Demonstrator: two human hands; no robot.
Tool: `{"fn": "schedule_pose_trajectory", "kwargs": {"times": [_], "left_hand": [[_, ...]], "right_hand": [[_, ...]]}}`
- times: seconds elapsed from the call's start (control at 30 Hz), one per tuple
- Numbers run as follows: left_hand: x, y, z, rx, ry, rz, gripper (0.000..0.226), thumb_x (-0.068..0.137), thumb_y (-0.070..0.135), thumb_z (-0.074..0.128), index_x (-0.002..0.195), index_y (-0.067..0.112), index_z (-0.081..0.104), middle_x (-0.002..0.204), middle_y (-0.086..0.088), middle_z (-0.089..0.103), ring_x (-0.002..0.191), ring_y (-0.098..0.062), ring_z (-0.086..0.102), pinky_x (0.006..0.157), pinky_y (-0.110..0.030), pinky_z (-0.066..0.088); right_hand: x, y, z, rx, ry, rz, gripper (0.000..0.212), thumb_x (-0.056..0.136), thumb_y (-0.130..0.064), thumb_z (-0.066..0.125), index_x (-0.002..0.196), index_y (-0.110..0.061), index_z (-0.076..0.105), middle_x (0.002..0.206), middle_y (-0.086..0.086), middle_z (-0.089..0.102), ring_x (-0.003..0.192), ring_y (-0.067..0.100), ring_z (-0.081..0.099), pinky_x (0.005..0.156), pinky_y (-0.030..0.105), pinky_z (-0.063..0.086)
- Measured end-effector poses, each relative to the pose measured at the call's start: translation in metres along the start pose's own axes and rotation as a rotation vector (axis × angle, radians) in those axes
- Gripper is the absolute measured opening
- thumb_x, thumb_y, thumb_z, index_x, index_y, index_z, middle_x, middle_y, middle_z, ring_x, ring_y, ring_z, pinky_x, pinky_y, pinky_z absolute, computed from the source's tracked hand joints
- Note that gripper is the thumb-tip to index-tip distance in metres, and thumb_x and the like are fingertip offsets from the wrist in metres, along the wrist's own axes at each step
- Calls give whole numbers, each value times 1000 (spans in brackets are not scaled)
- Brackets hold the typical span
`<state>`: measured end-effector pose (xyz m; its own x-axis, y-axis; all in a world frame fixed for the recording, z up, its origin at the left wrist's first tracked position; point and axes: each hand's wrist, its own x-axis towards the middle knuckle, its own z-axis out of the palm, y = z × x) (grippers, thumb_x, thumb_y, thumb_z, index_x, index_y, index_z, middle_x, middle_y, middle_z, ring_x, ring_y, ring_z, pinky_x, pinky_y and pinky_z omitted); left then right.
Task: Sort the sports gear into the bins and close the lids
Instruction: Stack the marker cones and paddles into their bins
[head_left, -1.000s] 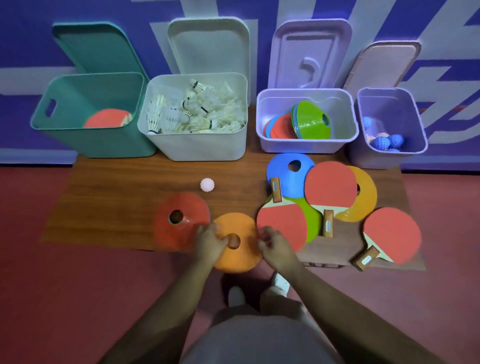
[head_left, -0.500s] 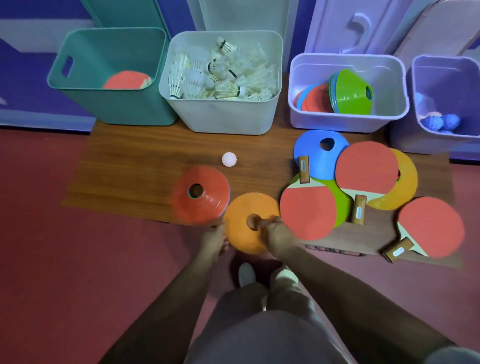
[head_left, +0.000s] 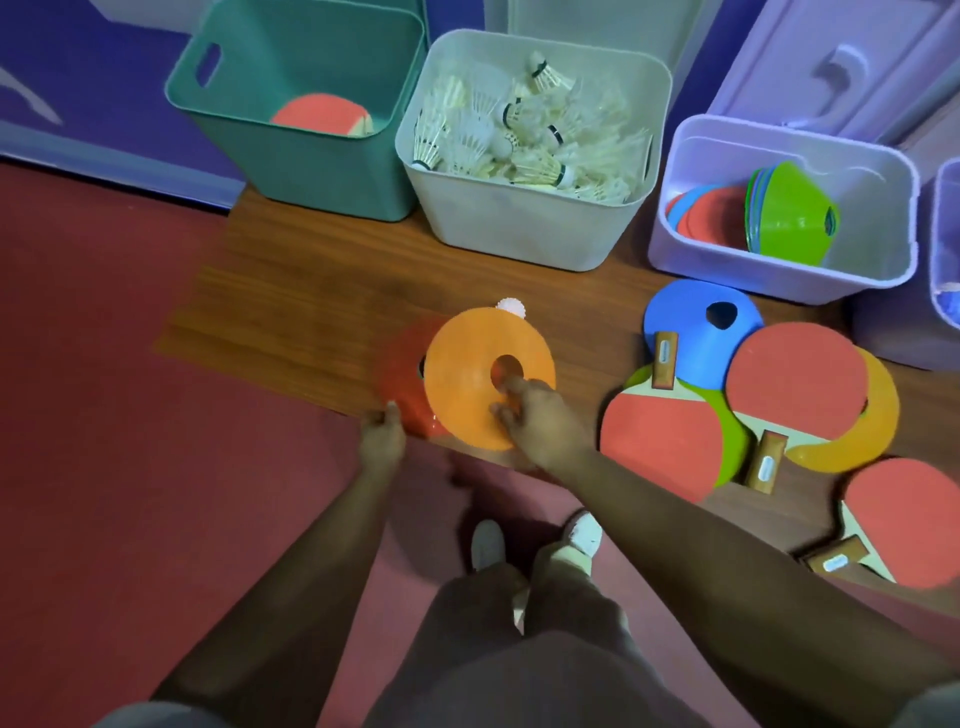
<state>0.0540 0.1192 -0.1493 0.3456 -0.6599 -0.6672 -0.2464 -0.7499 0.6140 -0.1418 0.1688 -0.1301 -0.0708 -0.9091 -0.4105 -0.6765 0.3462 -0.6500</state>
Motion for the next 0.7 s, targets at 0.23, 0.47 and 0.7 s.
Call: {"fn": "schedule_pose_trajectory", "kwargs": {"times": [0.23,0.47,0.7], "left_hand": [[38,3,-18,66,51,25,87,87,74,36,138,5,49,140,-22,49,131,-38,43,112,-47,33],[48,33,-1,166,-112,118,62,84,53,65,130,12,58,130,-7,60,122,-28,54,96,-32,41],[51,32,0,0,-224,-25,94,50,72,78,119,10,64,120,-7,66,108,-28,64,96,-46,51]], "right_hand": [[31,-26,28,-11,49,16,55,88,-29,63,139,-24,44,119,12,40,107,33,51,100,39,44],[52,-18,45,270,34,412,71,91,-52,56,141,-6,37,140,19,41,133,35,39,110,38,33],[58,-15,53,847,20,562,52,78,-61,64,110,-21,63,91,-2,65,78,17,60,73,37,50]]}}
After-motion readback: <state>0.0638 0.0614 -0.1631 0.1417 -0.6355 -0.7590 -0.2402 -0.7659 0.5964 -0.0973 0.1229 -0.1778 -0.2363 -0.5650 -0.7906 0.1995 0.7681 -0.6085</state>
